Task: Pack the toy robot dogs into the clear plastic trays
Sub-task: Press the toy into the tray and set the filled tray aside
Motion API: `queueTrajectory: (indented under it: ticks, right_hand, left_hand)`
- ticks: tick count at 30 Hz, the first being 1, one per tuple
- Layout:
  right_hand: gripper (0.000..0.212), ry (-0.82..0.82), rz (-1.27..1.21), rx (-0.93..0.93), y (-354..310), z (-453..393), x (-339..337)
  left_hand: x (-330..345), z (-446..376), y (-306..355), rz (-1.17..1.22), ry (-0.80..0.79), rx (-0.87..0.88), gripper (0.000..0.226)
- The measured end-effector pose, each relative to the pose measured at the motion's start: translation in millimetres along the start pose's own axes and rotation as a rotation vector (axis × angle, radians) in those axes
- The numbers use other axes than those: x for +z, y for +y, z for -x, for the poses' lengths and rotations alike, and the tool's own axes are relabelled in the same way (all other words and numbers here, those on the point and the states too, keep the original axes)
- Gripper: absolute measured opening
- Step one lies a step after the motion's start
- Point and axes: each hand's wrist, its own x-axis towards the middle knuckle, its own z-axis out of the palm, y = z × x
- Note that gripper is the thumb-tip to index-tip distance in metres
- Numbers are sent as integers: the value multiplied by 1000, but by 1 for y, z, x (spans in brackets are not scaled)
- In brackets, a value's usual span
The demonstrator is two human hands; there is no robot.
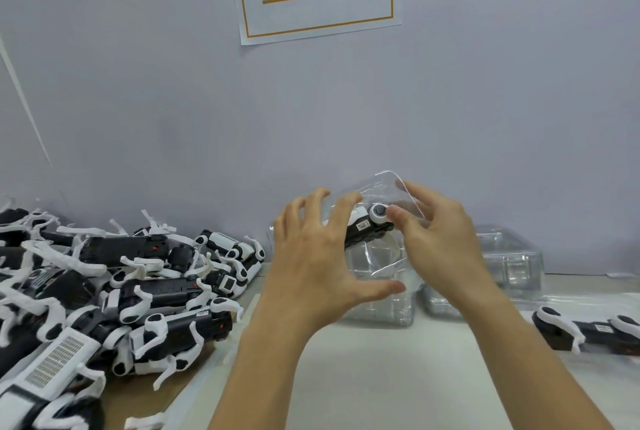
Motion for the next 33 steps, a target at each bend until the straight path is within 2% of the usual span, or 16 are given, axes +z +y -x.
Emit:
queueTrajectory:
  ticks: [3,6,8,10,13,15,17,19,22,26,29,31,33]
  right_hand:
    - [46,62,-8,-17,0,0,3]
    - [38,112,-6,-20,4,-3,-2]
    - [37,105,-13,27,8,-7,-10]
    - [41,96,-20,84,10,-9,-19]
    - [38,78,-37,160,13,-12,-27]
    - [36,33,-74,205,13,-13,-28]
    - [35,-22,-90,239,13,-12,-26]
    - [37,-57,-67,262,13,-11,-25]
    - [47,-85,94,244,9,-11,-28]
    - [58,-90,285,65,-8,-7,-34]
    - [75,-306,394,-69,-31,0,-36]
    - [100,-504,545,-51,-45,7,-35]
    - [125,-660,683,13,-54,14,-32]
  left_hand:
    - [-2,-1,3,30,6,24,113]
    - [-6,-3,1,208,135,-16,95]
    - [-5,-4,-3,323,307,-132,76]
    - [-5,-6,-8,496,347,-330,66]
    - [-9,-6,-15,951,88,-638,76]
    - [-8,-5,-16,1218,-114,-743,79]
    - [0,-5,-18,1353,-170,-766,59]
    - [3,-6,-17,1412,-114,-797,43]
    - [3,-6,-20,1438,-66,-809,34]
    - [-4,-5,-17,1431,-83,-792,21]
    - [-9,-5,-14,1411,-138,-785,37]
    - [-10,-6,-13,1378,-201,-747,45]
    - [-13,-7,-11,1329,-241,-713,41]
